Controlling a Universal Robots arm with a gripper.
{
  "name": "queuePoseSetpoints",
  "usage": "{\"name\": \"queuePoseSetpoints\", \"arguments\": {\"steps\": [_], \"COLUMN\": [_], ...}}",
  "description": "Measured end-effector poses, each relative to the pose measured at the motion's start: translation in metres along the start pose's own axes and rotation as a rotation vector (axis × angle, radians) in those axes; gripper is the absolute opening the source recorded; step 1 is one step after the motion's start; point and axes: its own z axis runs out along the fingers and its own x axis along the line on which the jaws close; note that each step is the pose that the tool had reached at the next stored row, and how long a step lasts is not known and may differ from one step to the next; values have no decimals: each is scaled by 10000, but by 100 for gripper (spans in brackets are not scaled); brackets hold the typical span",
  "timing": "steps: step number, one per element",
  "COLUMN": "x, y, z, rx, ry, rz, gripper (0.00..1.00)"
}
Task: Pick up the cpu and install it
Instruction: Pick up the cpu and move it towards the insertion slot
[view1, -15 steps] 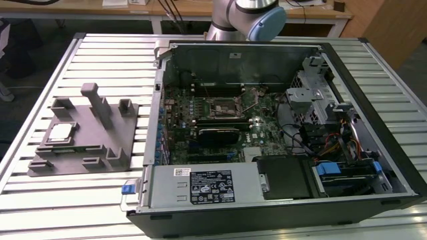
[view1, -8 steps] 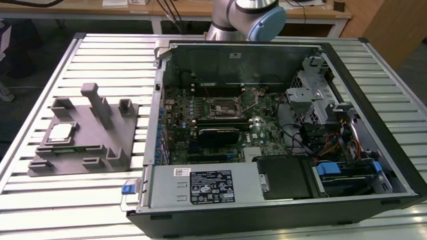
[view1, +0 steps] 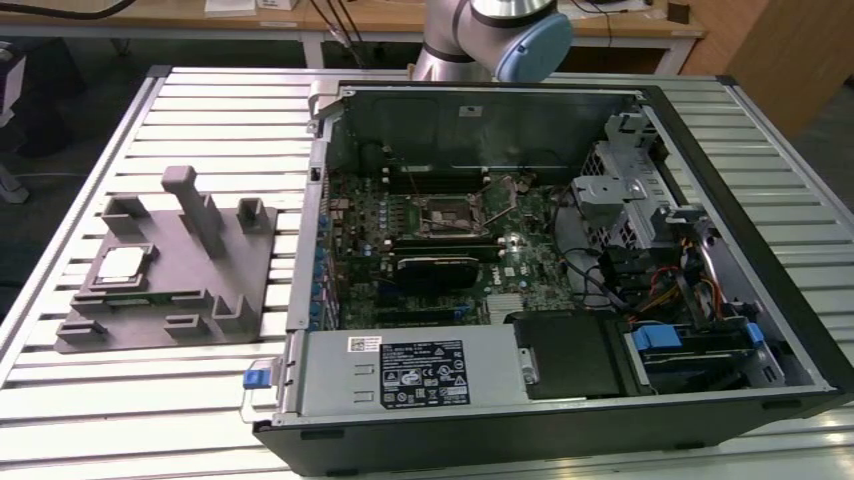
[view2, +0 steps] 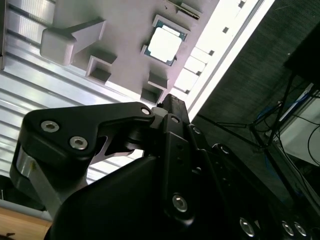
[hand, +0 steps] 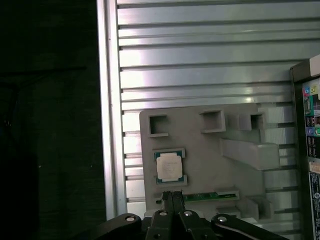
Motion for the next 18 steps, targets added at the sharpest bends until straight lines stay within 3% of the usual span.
{"name": "queuePoseSetpoints", "arguments": {"steps": [18], "x": [4], "y": [-5], "z": [87], "rx": [0], "ry": [1], "rz": [0], "gripper": [11]}}
